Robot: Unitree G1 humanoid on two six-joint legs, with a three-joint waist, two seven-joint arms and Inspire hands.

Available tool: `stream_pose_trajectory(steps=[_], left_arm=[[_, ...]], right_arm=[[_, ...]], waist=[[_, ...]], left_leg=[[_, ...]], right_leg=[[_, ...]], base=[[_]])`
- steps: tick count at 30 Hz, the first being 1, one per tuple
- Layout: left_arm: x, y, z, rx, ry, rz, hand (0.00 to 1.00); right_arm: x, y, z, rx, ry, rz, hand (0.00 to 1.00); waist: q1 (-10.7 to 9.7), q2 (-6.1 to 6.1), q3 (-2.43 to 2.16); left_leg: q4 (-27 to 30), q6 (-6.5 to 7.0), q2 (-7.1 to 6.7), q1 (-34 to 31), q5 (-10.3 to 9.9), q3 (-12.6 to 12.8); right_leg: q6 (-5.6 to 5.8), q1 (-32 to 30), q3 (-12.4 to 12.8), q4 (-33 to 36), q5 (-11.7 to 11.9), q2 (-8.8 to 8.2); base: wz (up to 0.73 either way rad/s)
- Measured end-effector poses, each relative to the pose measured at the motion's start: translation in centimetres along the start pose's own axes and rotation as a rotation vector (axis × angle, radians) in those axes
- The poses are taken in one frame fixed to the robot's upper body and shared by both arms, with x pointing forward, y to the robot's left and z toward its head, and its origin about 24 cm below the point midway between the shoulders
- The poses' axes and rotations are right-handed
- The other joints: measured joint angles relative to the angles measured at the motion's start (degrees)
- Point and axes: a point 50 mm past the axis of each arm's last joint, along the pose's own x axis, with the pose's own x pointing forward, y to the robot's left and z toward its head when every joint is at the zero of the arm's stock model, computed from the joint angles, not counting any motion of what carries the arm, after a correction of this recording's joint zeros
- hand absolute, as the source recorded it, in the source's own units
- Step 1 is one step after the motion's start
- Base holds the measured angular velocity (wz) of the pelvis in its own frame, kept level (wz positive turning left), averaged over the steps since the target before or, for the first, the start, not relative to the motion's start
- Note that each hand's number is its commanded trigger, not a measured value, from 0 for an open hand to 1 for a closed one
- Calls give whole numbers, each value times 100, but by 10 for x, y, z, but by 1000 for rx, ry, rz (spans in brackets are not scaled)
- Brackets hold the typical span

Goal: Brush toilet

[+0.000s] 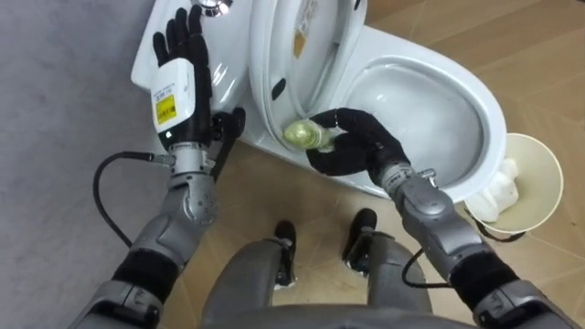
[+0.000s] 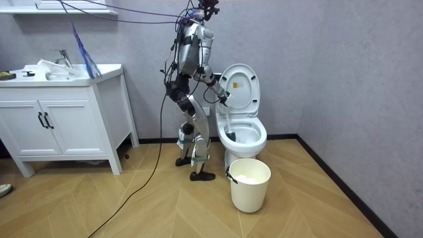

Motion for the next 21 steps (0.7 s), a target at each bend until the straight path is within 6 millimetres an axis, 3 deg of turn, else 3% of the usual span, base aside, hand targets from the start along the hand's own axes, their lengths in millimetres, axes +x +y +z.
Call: stream_pose_trajectory(steps=[6, 9, 11, 19, 21], left_arm=[[2, 6, 1, -15, -12, 39, 0], [0, 8, -3, -13, -15, 48, 0], [-2, 8, -6, -5, -8, 48, 0], [-4, 7, -9, 21, -9, 22, 0], [-4, 8, -9, 20, -10, 28, 0]], right_arm=[[4, -19, 51, 85, -203, -108, 100], [4, -25, 63, 126, -252, -155, 100], [2, -27, 60, 128, -244, -176, 100], [-12, -34, -10, 168, 20, -275, 100], [-14, -36, -18, 167, 52, -298, 100]], waist=[[-59, -107, 15], [-129, -157, 13], [-171, -173, 13], [-230, -170, 12], [-234, -164, 8]], left_leg=[[95, 9, -1, -96, -4, 119], [127, 13, -3, -102, -7, 123], [133, 13, -2, -87, -7, 115], [119, 47, 41, -18, -34, 105], [130, 48, 52, -42, -34, 100]], right_leg=[[-4, -188, 134, 128, -17, -22], [-4, -181, 129, 134, -17, -24], [-2, -142, 107, 108, -15, -22], [23, 4, 43, 49, -3, -30], [20, 11, 17, 1, 30, -17]], base=[[-7], [0], [3], [2], [0]])
